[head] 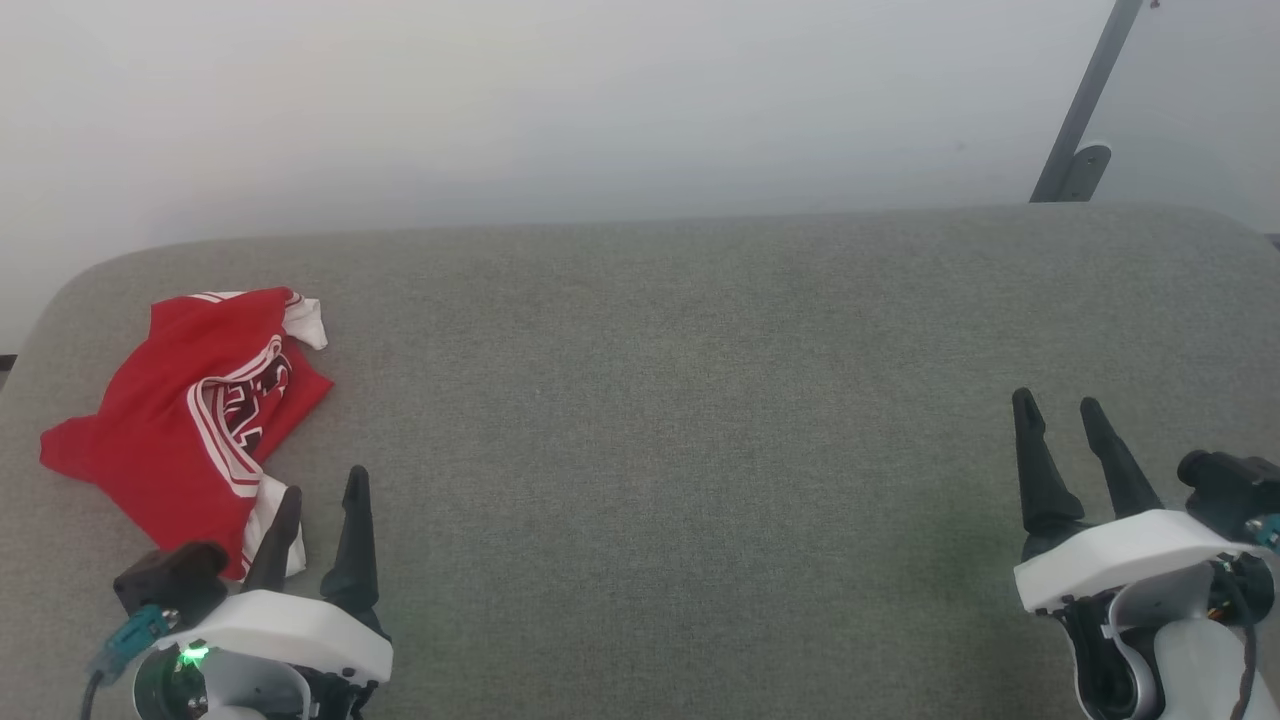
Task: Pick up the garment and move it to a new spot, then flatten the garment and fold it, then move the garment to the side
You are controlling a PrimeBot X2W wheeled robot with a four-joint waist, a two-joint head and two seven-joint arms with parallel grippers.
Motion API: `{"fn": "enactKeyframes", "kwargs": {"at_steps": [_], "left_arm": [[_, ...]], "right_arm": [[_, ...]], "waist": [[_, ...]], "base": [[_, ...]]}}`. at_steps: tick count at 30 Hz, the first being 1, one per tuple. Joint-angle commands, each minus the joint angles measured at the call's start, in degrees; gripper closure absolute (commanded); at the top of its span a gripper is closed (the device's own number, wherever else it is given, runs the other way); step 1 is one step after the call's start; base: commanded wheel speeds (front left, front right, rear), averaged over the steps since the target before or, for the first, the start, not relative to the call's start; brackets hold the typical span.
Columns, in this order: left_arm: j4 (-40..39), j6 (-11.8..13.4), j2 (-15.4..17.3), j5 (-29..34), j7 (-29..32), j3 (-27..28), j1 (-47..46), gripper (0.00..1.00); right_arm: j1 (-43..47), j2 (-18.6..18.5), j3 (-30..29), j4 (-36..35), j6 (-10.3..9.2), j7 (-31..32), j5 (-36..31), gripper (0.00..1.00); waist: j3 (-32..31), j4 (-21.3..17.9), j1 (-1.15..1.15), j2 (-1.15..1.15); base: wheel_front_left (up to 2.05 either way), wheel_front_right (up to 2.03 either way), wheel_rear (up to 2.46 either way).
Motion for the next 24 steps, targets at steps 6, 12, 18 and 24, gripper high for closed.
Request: {"fn": "enactKeyframes", "kwargs": {"at_steps": [6,12,18,24], "left_arm": [[-1.11,0.53,0.69,4.9,-1.45,-0.49,-0.09,0.0],[-1.2,0.69,0.84,8.09,-2.28,-0.57,0.17,0.0],[-1.17,0.39,0.61,10.27,-2.98,-0.38,0.39,0.0],[-0.98,-0.16,0.31,12.99,-3.81,0.22,0.71,0.0]], "right_arm": [[-1.74,-0.46,-0.14,-0.5,0.02,-1.48,-5.74,0.0],[-2.11,-0.57,-0.23,-0.54,0.03,-2.41,-9.54,0.0],[-2.18,-0.3,-0.7,-0.57,0.03,-3.13,-11.99,0.0],[-2.0,-0.47,-0.95,-0.74,0.03,-3.96,-14.96,0.0]], "waist": [[0.13,-0.03,0.0,0.0],[0.23,-0.07,0.0,0.0],[0.17,-0.08,0.0,0.0],[0.1,-0.16,0.0,0.0]], "base": [[0.0,0.0,0.0],[0.0,0.0,0.0],[0.0,0.0,0.0],[0.0,0.0,0.0]]}}
